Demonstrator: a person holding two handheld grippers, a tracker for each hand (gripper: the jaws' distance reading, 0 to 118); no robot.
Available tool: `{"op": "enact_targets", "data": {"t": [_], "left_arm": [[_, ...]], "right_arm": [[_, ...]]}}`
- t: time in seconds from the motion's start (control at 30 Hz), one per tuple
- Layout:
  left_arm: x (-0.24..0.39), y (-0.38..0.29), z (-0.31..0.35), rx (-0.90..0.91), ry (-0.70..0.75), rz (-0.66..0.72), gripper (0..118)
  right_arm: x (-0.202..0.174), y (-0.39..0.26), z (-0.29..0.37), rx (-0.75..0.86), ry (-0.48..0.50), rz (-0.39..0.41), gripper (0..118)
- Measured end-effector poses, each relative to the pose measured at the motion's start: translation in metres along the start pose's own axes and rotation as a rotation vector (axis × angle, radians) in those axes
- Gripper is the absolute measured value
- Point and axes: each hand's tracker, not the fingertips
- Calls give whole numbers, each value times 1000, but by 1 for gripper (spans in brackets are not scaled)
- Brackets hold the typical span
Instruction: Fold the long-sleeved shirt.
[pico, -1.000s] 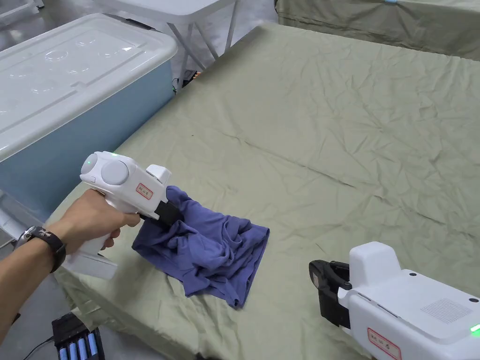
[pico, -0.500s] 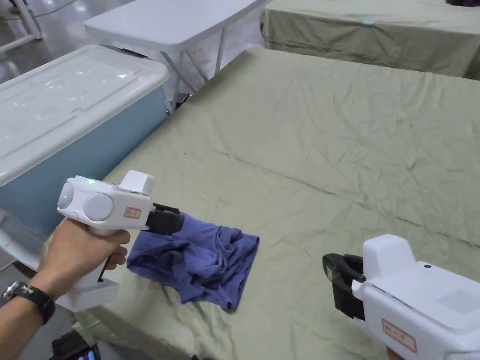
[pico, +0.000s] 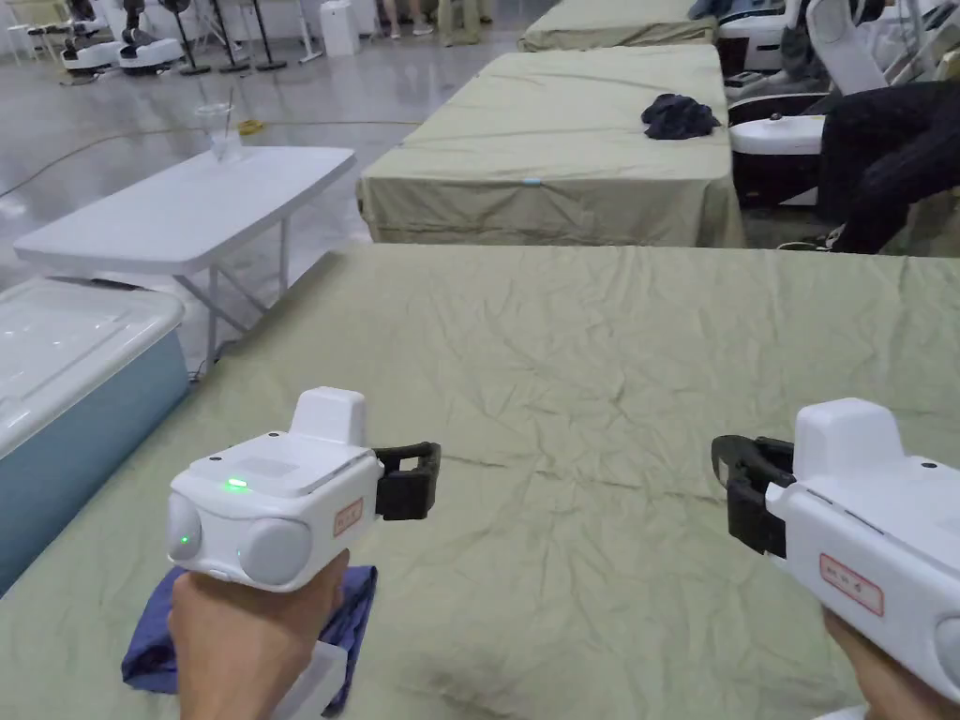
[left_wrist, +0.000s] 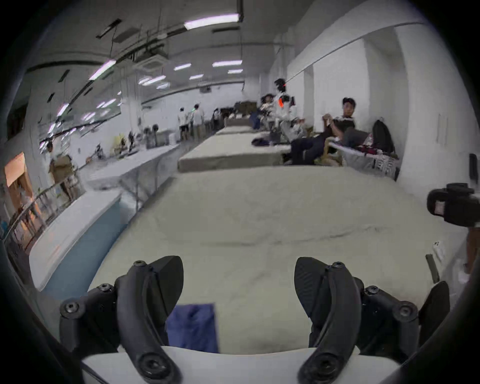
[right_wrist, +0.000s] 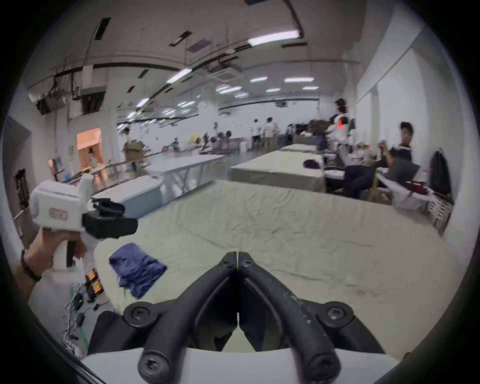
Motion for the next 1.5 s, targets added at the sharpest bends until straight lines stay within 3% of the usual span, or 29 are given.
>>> {"op": "enact_targets", "data": {"t": [0.17, 0.27, 0.33, 0.4, 0.47, 0.8, 1.33, 1.37, 1.4, 1.43, 1.47, 1.5], "left_arm": [[73, 38, 5, 127, -48, -33, 83], [105, 58, 9, 172, -92, -26, 58], [125, 71, 11, 193, -90, -30, 26], [137, 79, 13, 227, -110, -41, 9], [145, 87, 15, 244, -110, -39, 0], [141, 120, 19, 277, -43, 30, 0], [126, 114, 24, 257, 11, 22, 0], [126, 113, 26, 266, 16, 26, 2], [125, 114, 26, 277, 26, 25, 16], [126, 115, 26, 293, 62, 29, 37], [127, 117, 26, 292, 117, 40, 67], [125, 120, 24, 269, 132, 56, 102]], "right_arm": [[52, 9, 43, 59, -199, -13, 1], [81, 17, 64, 102, -283, -55, 1], [97, 24, 76, 134, -322, -74, 1], [107, 30, 83, 144, -342, -67, 1], [113, 37, 88, 152, -364, -60, 1], [126, 59, 90, 172, -418, -38, 1], [124, 71, 87, 167, -396, -29, 2], [125, 71, 87, 170, -394, -32, 2], [126, 72, 87, 179, -391, -39, 3], [128, 72, 88, 191, -385, -46, 12], [129, 73, 88, 199, -376, -50, 35], [131, 75, 89, 199, -362, -52, 77]]}}
